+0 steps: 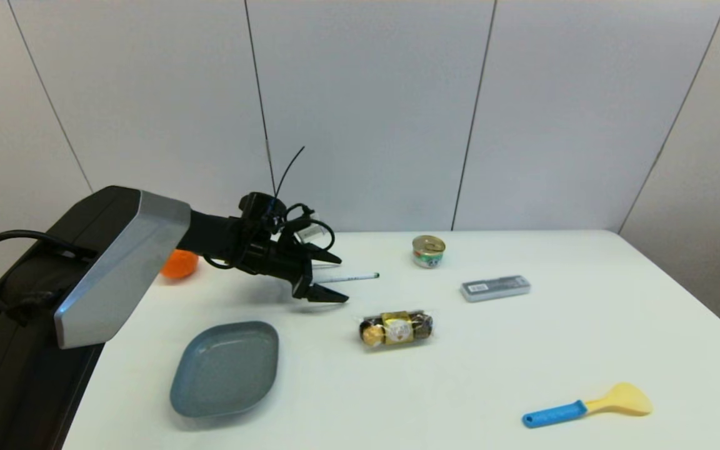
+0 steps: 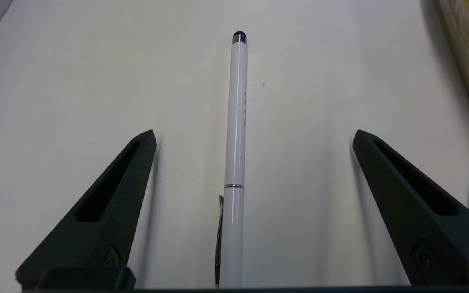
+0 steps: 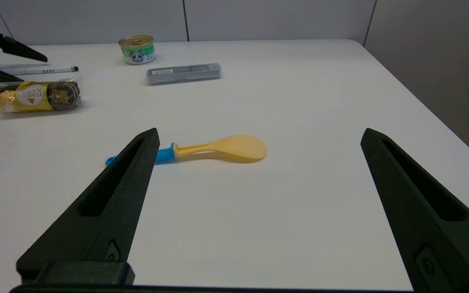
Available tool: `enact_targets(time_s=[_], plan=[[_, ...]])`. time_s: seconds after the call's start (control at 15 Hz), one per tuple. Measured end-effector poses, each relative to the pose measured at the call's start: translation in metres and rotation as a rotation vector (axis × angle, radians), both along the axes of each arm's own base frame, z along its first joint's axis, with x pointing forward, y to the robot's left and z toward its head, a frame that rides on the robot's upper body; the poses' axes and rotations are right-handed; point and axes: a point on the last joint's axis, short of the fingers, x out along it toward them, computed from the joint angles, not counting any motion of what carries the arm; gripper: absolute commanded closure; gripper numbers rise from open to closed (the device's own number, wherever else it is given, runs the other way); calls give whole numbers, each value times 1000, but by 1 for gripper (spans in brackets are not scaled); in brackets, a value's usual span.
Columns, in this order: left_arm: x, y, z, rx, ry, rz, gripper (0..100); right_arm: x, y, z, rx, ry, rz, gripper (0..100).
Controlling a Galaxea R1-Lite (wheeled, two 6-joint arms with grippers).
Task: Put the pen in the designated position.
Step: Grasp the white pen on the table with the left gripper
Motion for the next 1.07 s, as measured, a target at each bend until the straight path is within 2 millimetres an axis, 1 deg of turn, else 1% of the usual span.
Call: enact_targets(time_s=[0.33,0.8,0.87,1.07], plan=[[-1,-5,-6,0,13,-12,0,0,0,0,0,0,0,0],[0,-6,-9,-1,15,-15,0,0,0,0,0,0,0,0],[1,-6,-9,-1,14,-15,100,0,0,0,0,0,1,0],[1,-6,-9,0,19,-13,100,0,0,0,0,0,1,0]])
